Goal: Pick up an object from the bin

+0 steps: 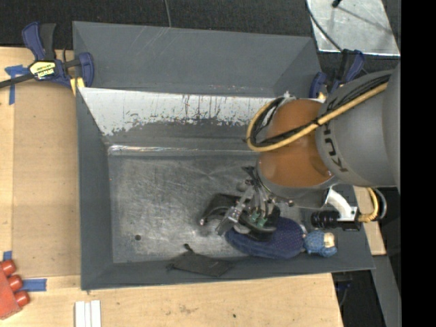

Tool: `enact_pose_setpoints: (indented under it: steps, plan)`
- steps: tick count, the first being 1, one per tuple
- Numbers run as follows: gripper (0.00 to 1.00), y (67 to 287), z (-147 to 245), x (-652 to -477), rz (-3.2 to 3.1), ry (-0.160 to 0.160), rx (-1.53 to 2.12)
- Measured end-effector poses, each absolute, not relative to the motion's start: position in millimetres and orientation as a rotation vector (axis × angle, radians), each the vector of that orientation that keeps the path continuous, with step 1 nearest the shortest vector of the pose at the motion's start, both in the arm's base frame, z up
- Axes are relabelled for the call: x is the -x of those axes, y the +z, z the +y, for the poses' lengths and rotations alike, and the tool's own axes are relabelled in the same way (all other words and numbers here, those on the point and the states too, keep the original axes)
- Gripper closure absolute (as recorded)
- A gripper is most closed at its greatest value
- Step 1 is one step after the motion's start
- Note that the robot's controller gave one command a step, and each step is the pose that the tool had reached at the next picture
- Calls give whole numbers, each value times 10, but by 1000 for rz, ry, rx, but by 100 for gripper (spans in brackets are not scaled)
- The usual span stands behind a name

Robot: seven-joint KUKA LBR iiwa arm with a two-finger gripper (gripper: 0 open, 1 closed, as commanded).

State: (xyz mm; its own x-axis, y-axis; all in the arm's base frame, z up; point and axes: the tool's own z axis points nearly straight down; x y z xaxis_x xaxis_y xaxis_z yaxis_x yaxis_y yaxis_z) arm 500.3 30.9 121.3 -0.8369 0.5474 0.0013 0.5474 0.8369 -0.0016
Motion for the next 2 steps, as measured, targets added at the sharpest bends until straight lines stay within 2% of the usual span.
enact_pose_setpoints:
  steps: [1,2]
  plan:
    - [100,1225,305,-5023,-3017,-1,899]
    - [100,1276,339,-5031,-3002,3,935]
